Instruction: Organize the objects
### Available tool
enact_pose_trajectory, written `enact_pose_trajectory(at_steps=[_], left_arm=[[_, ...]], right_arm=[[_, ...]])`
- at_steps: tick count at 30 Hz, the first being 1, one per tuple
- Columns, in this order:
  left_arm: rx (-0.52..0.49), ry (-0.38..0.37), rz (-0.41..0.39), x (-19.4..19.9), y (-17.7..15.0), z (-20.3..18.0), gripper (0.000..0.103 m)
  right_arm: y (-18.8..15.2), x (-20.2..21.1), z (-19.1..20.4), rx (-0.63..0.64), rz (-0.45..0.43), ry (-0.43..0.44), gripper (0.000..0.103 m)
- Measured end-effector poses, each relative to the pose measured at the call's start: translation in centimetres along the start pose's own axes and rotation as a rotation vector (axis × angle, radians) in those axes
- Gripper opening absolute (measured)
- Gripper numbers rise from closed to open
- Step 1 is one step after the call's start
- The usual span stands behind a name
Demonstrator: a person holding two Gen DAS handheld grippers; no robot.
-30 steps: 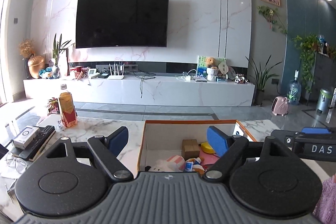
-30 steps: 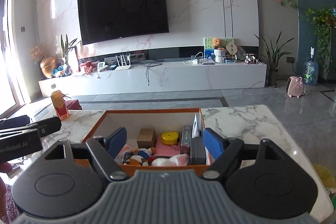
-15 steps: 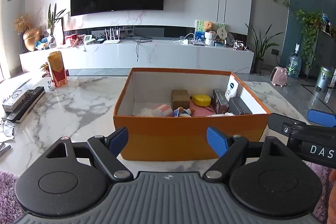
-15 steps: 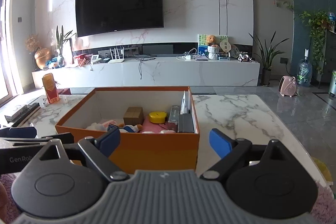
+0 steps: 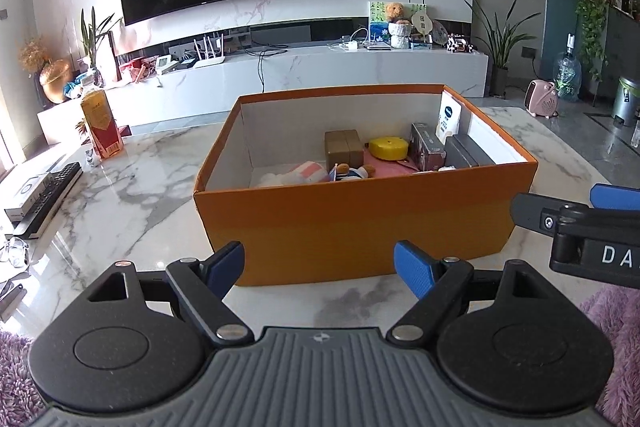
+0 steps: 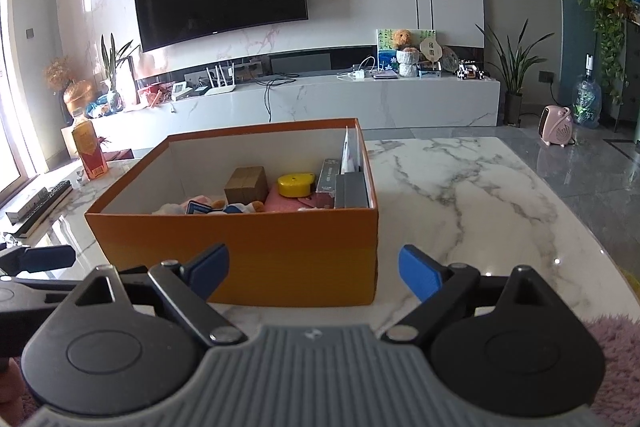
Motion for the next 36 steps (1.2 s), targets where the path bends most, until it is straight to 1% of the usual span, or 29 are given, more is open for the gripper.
enact_pose_trajectory(at_steps=[4, 13, 36], left_arm=[[-0.012, 0.005, 0.000, 0.14, 0.04, -0.14, 0.097], [-0.001, 0.012, -0.001, 0.37, 0.22, 0.32, 0.097], [0.001, -0.003, 0.002, 0.46, 0.37, 0.37, 0.097]], right_arm=[[-0.01, -0.06, 0.02, -0.003, 0.000, -0.001, 0.092], [-0.05, -0.10, 0.26, 0.016, 0.003, -0.002, 0.092], [-0.27, -0.34, 0.48, 0.038, 0.012, -0.009, 0.092]])
Point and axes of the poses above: each gripper's, at about its wrist camera, not at the fingertips, and x roughly against the way its jaws point, z to its left, y to its top, the point moved 9 cm from there along -x, roughly the way its jaws point, and after that the axes turned 1 degree about -y, right-handed, at the moved point
